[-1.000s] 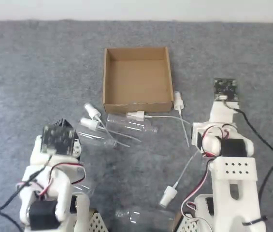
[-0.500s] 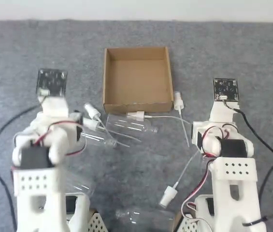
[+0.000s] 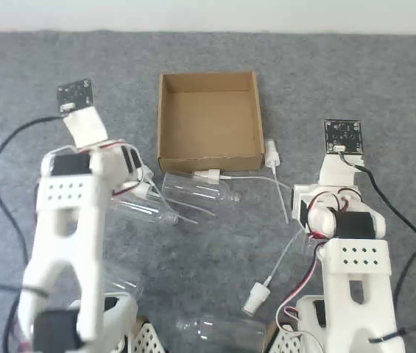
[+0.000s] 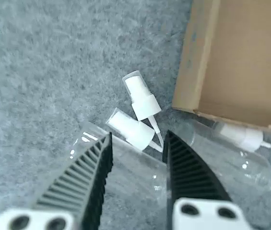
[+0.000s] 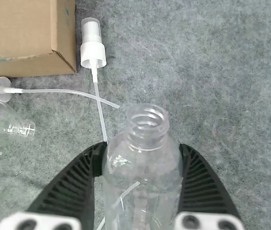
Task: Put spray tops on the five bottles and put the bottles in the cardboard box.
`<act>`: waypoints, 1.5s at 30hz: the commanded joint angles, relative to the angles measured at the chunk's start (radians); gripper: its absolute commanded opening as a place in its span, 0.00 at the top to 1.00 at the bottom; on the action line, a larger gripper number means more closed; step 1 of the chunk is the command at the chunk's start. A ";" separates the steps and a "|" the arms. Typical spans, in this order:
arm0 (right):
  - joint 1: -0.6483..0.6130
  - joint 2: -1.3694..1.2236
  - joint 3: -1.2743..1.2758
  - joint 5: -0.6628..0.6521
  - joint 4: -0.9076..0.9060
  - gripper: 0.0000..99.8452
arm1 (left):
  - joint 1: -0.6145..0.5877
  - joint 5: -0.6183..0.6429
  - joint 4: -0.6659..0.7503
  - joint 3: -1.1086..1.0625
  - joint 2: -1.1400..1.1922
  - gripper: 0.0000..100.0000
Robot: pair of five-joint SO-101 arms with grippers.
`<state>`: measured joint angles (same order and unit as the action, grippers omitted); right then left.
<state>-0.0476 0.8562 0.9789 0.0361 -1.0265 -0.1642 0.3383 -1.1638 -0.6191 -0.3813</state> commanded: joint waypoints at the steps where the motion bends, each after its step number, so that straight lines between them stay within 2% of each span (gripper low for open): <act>1: -0.005 0.028 -0.009 0.006 0.019 0.90 | 0.032 0.117 0.020 0.147 0.170 0.83; 5: -0.005 0.028 -0.009 0.005 0.019 0.90 | 0.061 0.212 0.014 0.242 0.334 0.83; 10: -0.007 0.028 -0.009 0.003 0.019 0.90 | 0.054 0.256 0.014 0.343 0.468 0.83; 16: -0.007 0.028 -0.009 0.002 0.019 0.90 | 0.048 0.259 0.018 0.395 0.529 0.83; 21: -0.007 0.028 -0.009 0.002 0.019 0.90 | 0.029 0.342 0.023 0.398 0.539 0.83; 26: -0.007 0.028 -0.008 0.002 0.019 0.90 | -0.008 0.348 0.081 0.392 0.540 0.83; 34: -0.035 0.028 0.002 0.002 0.019 0.90 | 0.025 0.348 0.133 0.371 0.583 0.84; 39: -0.031 0.028 0.002 0.002 0.019 0.90 | 0.025 0.344 0.133 0.426 0.672 0.91; 45: -0.033 0.028 0.002 0.000 0.019 0.90 | 0.029 0.344 0.137 0.438 0.717 0.90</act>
<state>-0.0690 0.8562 0.9958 0.0361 -1.0265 -0.1412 0.6743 -1.0503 -0.2309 0.3383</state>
